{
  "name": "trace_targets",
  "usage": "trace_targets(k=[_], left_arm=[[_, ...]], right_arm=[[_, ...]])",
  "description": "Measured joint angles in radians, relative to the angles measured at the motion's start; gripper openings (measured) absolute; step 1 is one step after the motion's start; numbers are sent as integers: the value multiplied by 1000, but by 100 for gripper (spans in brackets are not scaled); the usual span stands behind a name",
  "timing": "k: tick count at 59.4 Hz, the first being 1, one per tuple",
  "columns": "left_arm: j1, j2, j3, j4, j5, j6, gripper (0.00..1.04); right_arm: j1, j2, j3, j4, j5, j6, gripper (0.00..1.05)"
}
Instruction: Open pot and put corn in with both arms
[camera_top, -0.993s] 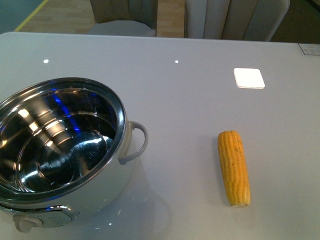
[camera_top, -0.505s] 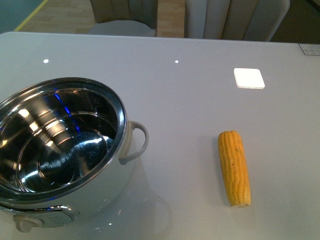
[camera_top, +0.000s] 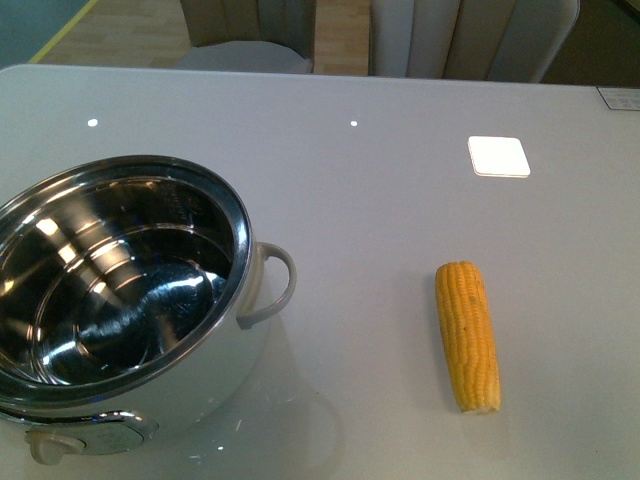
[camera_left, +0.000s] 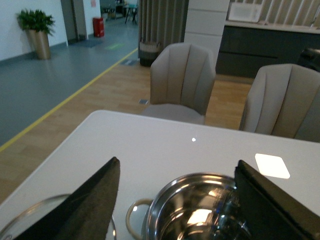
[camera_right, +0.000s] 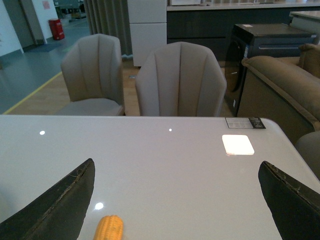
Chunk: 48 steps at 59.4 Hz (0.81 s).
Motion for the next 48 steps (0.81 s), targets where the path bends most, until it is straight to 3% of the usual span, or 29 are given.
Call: trace_targets(k=[4, 20, 34, 48], left_arm=[[-38, -34, -31, 6, -2, 13, 53], [-43, -39, -38, 4, -16, 21, 3], [-43, -39, -38, 4, -16, 22, 4], [-43, -39, -38, 4, -16, 23, 46]], right_arm=[[0, 0, 0, 0, 0, 0, 96], [0, 0, 0, 0, -1, 0, 96], [0, 0, 0, 0, -1, 0, 96], [0, 0, 0, 0, -1, 0, 96]])
